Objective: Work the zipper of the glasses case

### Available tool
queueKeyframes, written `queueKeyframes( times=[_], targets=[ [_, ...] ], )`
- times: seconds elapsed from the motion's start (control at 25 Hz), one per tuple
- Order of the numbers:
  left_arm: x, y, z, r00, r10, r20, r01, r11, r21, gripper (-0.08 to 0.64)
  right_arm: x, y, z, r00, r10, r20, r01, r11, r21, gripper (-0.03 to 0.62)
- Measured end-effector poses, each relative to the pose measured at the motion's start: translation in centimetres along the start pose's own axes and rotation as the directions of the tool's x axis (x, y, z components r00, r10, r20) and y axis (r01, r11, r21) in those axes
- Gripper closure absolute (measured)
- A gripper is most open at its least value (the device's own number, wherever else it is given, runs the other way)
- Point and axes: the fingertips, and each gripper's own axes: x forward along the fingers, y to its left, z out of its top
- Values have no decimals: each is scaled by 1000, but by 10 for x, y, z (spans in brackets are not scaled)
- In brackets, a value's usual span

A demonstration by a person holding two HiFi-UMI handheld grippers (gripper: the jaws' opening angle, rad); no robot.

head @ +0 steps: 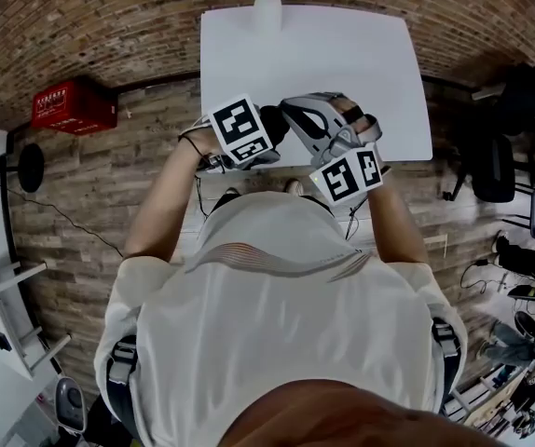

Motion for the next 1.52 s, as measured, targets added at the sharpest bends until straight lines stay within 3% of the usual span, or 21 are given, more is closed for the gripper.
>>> queueKeyframes(
  times=[0.24,0.36,0.48,0.56,0.68,0.88,0.96,1.04,1.16,1.24,1.32,1.36,1.44,1.52],
  targets=[
    [-5,15,17,982,77,175,-64,995,-77,288,0,-13,-10,1000,6,18,-9,989,147,509],
    [-21,22,34,944,102,314,-64,990,-129,288,-2,-24,-20,999,-49,7,46,971,234,509],
    [-41,29,49,888,130,441,-66,985,-158,288,-7,-44,-26,993,-117,-10,114,938,327,515],
    [-58,37,56,836,203,510,-129,976,-176,288,-12,-59,-34,984,-176,-34,176,905,387,529],
    [-87,53,63,733,317,602,-211,947,-242,288,-23,-78,-48,969,-238,-67,240,837,492,534],
    [-137,77,55,571,435,696,-203,897,-394,288,-37,-95,-73,954,-283,-100,290,786,545,537],
    [-159,85,46,492,512,704,-258,858,-445,288,-44,-100,-84,943,-307,-127,324,761,562,538],
    [-182,92,37,397,589,704,-315,808,-499,288,-52,-106,-97,927,-336,-165,365,717,593,540],
    [-212,96,23,254,682,686,-390,721,-573,288,-63,-113,-118,902,-375,-214,412,602,684,540],
    [-227,92,17,181,716,674,-440,672,-596,288,-70,-116,-129,888,-395,-237,430,526,734,540],
    [-235,88,13,130,734,667,-480,635,-605,288,-77,-119,-135,871,-418,-257,451,477,754,541],
    [-237,87,12,115,739,663,-494,622,-608,288,-80,-121,-137,863,-430,-266,464,464,754,541],
    [-237,88,8,105,746,658,-500,612,-614,288,-83,-124,-137,848,-451,-277,485,453,748,541],
    [-236,90,6,106,747,656,-484,615,-622,288,-82,-125,-133,848,-458,-268,482,452,751,541]
  ],
)
